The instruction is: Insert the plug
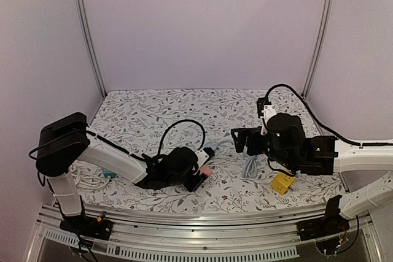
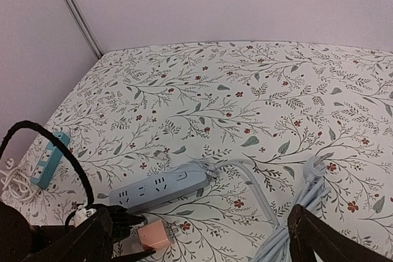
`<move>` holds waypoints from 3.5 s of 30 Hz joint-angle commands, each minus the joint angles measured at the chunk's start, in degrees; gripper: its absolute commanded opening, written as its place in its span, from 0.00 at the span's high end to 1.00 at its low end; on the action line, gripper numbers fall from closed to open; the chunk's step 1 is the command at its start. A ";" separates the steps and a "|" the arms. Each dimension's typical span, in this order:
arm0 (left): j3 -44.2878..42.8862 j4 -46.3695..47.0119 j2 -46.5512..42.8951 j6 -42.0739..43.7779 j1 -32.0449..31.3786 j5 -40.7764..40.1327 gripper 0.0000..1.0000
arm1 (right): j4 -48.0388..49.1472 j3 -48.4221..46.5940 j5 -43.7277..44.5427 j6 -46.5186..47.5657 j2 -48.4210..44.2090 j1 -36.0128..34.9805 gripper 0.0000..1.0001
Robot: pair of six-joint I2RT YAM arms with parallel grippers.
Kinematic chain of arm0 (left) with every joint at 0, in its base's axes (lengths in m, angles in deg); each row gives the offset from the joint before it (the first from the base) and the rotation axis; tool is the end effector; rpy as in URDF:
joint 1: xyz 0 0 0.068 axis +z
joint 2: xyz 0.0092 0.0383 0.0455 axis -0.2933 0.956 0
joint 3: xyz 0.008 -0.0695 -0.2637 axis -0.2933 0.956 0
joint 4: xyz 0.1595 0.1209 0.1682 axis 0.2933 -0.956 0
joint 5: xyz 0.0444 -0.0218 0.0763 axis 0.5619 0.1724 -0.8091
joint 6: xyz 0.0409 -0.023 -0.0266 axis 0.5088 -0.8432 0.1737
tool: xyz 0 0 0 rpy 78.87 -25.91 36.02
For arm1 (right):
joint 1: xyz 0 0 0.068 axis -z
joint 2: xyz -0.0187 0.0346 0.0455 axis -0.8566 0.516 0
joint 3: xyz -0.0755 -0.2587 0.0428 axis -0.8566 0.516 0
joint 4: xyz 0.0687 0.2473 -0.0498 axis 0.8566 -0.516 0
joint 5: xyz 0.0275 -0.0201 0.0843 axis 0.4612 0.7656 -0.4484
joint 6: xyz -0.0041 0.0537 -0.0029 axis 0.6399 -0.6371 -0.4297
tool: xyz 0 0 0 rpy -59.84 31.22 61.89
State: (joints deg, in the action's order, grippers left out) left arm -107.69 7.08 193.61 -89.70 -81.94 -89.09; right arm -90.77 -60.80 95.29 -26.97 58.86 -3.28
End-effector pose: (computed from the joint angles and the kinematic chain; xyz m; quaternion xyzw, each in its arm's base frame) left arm 0.1598 -0.3171 0.1177 0.3815 0.8251 -0.1313 0.3955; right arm 0.1408 0.2244 0.2727 -0.0584 0.8215 0.2067 0.5283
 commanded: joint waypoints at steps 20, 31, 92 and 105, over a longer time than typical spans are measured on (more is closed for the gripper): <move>4.59 5.79 -1.77 0.75 -0.48 2.47 0.96 | 3.25 0.86 -2.17 0.32 2.98 2.04 0.02; 14.47 15.58 -10.61 3.46 -1.79 3.17 1.00 | 7.40 0.78 -12.82 1.37 7.47 6.42 0.01; 31.42 42.25 -26.86 28.14 -7.01 11.02 1.00 | 22.49 2.92 -76.85 -2.91 13.43 15.35 0.23; 25.38 38.66 -23.22 31.37 -7.01 9.32 1.00 | 20.28 -0.35 -78.56 -2.99 17.66 12.38 0.29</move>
State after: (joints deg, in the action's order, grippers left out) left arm -79.82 47.54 168.37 -59.98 -87.93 -78.79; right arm -69.09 -59.49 18.07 -29.64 74.92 9.42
